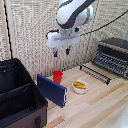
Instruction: With care, position your gripper close to the oven tray handle. Make sure to grip the handle tightly. Delicately and attentively pull the tray out from the oven.
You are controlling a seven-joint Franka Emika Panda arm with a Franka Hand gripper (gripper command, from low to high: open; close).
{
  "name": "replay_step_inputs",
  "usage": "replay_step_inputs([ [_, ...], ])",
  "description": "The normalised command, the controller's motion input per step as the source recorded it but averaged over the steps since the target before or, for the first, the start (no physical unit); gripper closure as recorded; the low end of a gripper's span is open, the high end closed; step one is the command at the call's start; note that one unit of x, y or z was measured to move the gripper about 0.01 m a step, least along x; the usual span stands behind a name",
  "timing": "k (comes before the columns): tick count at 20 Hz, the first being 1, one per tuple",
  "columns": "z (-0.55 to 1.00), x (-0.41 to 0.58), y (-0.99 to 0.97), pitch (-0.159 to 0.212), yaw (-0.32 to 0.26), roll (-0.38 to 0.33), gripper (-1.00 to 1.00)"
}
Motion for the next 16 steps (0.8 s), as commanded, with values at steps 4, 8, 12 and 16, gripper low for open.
replay_step_inputs([
  [4, -0.05, 0.0, -0.21, -0.038, 0.128, -0.257, -1.0],
  [8, 0.0, 0.0, -0.24, -0.027, 0.104, -0.362, -1.0],
  [12, 0.0, 0.0, -0.22, -0.017, 0.102, -0.351, -1.0],
  [16, 0.0, 0.0, -0.29, -0.019, 0.095, -0.344, -1.0],
])
